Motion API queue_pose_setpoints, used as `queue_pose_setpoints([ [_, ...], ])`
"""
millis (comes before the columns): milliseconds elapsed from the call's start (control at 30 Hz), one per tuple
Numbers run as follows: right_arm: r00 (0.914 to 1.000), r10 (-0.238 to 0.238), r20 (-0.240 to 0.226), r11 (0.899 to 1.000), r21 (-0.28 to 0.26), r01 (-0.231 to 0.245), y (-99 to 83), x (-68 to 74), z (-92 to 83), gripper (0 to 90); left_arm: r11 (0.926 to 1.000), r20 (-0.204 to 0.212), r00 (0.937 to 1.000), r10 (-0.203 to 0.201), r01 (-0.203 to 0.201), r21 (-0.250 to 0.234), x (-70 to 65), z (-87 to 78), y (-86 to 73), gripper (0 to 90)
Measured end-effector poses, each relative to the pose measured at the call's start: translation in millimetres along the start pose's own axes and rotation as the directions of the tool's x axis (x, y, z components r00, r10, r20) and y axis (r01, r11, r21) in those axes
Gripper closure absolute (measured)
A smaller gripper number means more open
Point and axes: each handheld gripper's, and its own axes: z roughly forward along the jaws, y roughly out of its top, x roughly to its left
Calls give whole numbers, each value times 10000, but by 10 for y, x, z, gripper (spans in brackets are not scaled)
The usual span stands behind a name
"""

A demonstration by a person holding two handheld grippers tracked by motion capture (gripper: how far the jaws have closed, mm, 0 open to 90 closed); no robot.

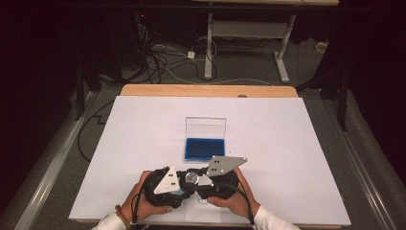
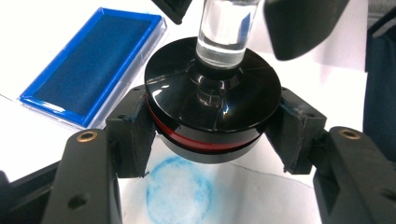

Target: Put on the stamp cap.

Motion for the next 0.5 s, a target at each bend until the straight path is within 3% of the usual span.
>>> queue_pose_setpoints([
  [100,10000,69,8,9999,158,-69,-7,5,20,572,9994,-268,9993,263,-257,242,-17,6,1,363],
  [200,9998,180,-63,9996,206,-179,-8,1,27,572,9987,-263,9986,461,-455,249,-32,-2,8,362],
  [500,9979,550,-348,9984,150,-545,-5,-29,28,573,9985,-193,9985,511,-507,205,-40,-20,22,360],
])
